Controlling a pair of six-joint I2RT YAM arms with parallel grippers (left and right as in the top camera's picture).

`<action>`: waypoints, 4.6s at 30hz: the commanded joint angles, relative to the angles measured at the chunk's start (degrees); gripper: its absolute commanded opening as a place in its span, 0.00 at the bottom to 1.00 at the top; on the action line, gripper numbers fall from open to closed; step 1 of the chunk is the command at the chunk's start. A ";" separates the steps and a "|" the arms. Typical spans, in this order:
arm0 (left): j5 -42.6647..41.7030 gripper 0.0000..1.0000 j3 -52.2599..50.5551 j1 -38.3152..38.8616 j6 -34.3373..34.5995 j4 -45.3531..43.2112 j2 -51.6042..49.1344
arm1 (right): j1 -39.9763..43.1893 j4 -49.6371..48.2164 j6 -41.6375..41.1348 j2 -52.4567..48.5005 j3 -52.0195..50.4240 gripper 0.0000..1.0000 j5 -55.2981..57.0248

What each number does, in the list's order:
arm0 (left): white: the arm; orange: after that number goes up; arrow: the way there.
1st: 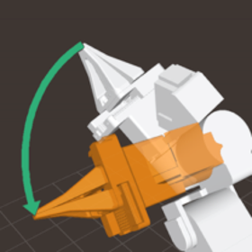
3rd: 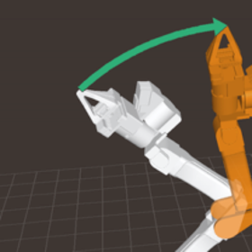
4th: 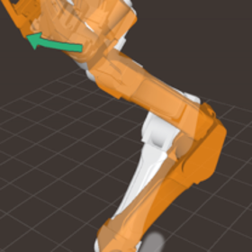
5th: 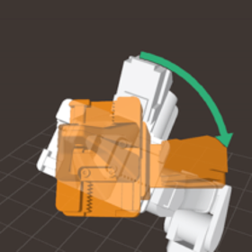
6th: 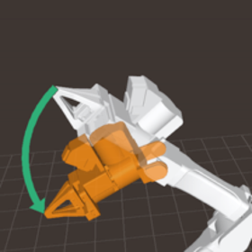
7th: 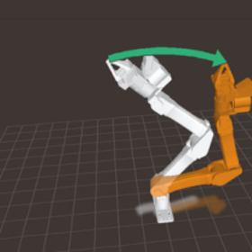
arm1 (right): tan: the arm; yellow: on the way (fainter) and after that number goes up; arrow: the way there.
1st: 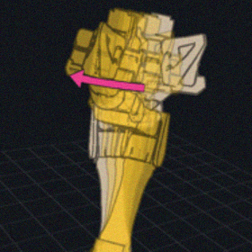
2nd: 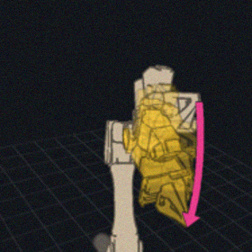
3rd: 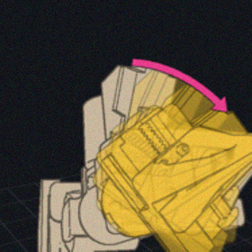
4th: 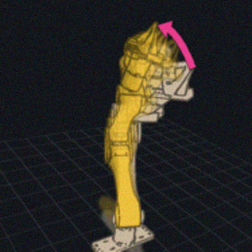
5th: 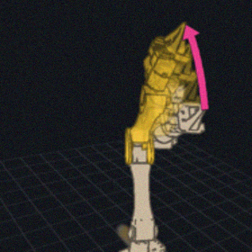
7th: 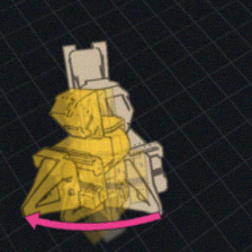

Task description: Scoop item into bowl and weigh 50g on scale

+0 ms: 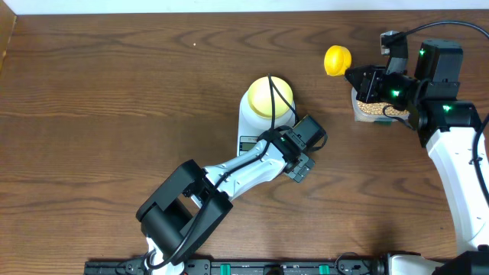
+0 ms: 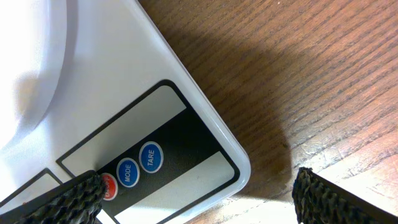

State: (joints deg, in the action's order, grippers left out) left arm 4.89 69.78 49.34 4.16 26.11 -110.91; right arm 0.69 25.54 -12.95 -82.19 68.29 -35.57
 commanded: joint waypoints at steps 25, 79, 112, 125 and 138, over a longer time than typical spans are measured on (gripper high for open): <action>-4.57 0.97 -0.07 -0.02 -1.14 0.76 -1.92 | 2.01 0.59 0.83 0.55 1.20 0.01 -0.42; -4.04 0.98 1.22 -24.20 -3.52 18.53 37.97 | 1.95 0.26 1.16 0.55 1.18 0.01 -1.20; -14.51 0.98 -4.98 -28.26 -29.49 20.98 47.98 | 1.95 -0.15 2.36 0.55 1.18 0.01 -0.33; -39.39 0.98 -16.11 -46.90 -42.71 19.06 54.45 | 1.95 0.02 2.34 0.55 1.18 0.01 -0.35; -45.03 0.98 -19.91 -49.18 -47.30 18.53 53.99 | 1.95 0.68 2.34 0.55 1.18 0.01 -0.35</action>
State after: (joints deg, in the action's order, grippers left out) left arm -37.23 50.04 0.43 -40.77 44.88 -57.17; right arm 2.55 26.06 -11.46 -82.19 68.29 -35.99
